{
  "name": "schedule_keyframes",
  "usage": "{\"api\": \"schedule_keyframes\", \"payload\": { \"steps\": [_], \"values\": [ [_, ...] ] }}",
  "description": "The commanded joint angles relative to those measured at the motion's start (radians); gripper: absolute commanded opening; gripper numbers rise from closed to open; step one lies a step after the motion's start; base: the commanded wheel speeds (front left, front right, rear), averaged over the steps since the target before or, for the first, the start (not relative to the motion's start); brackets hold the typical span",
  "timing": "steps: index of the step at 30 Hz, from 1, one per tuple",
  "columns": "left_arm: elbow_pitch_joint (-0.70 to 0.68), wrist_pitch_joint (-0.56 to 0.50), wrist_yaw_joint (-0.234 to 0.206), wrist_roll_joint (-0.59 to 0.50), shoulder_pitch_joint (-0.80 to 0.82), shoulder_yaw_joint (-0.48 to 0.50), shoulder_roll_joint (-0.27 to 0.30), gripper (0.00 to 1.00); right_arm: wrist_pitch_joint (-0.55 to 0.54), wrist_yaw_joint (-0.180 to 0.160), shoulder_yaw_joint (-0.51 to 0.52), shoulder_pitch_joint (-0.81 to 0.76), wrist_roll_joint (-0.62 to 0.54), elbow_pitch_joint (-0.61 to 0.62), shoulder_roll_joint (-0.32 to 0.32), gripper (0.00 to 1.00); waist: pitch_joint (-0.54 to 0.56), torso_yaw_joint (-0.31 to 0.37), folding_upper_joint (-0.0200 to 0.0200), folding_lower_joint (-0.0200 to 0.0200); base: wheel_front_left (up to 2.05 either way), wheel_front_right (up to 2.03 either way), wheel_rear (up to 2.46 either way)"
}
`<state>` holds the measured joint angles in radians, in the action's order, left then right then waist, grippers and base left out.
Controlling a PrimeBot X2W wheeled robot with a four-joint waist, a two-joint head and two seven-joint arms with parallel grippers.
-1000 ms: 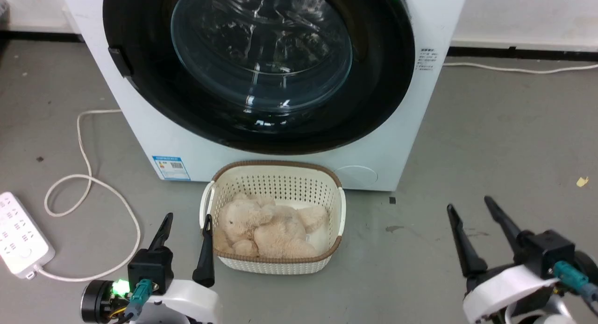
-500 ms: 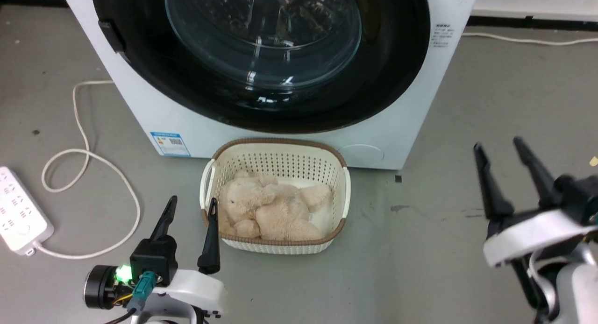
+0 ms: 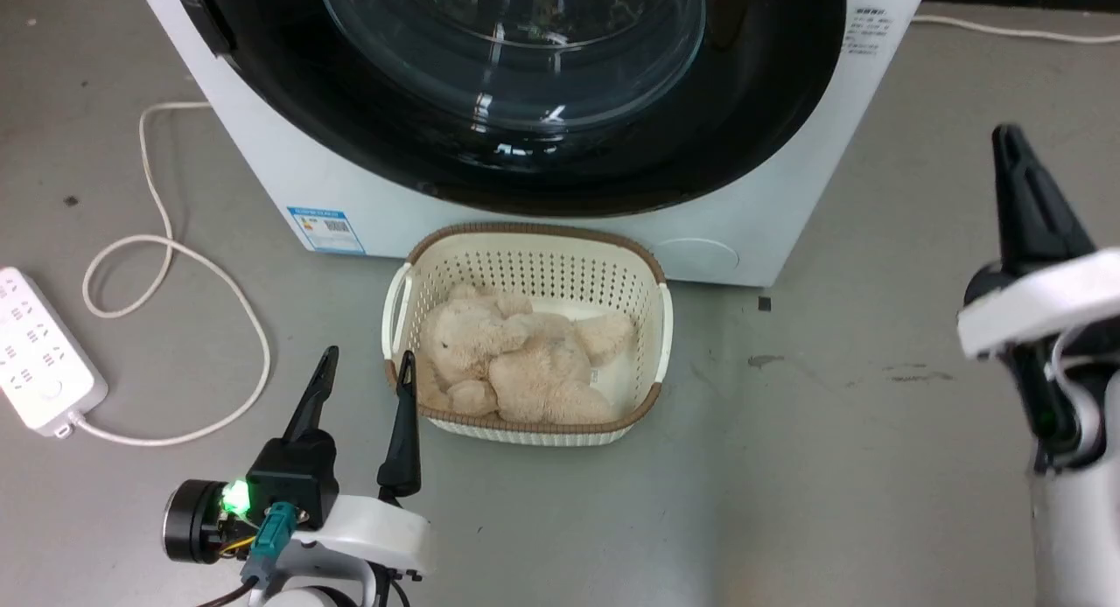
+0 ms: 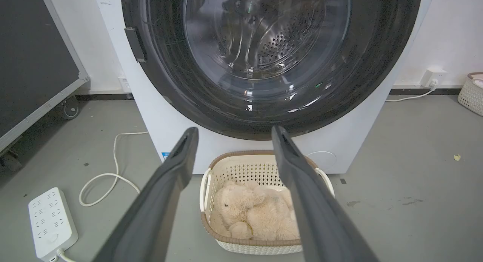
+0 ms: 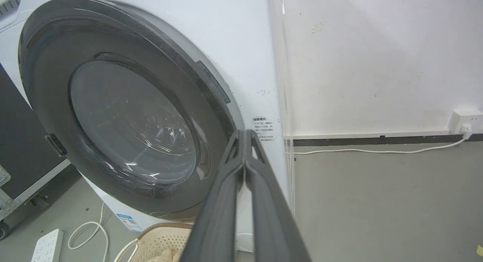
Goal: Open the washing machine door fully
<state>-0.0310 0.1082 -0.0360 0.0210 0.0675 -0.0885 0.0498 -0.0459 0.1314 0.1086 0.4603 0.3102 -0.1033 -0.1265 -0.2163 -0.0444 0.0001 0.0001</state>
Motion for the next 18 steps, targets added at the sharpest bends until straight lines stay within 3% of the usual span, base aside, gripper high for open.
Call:
{"api": "schedule_keyframes", "payload": {
  "steps": [1, 18],
  "values": [
    [-0.008, 0.014, -0.007, 0.003, 0.021, -0.006, 0.001, 1.00, -0.015, 0.000, 0.016, 0.059, 0.030, -0.033, -0.002, 0.00, -0.015, -0.002, -0.0001, -0.0001, 0.00, 0.00, 0.00],
    [-0.025, 0.049, -0.016, 0.004, 0.053, -0.030, 0.002, 1.00, -0.210, 0.000, 0.107, 0.315, 0.252, -0.281, -0.012, 0.00, -0.113, -0.042, -0.0001, -0.0001, 0.00, 0.00, 0.00]
  ]
}}
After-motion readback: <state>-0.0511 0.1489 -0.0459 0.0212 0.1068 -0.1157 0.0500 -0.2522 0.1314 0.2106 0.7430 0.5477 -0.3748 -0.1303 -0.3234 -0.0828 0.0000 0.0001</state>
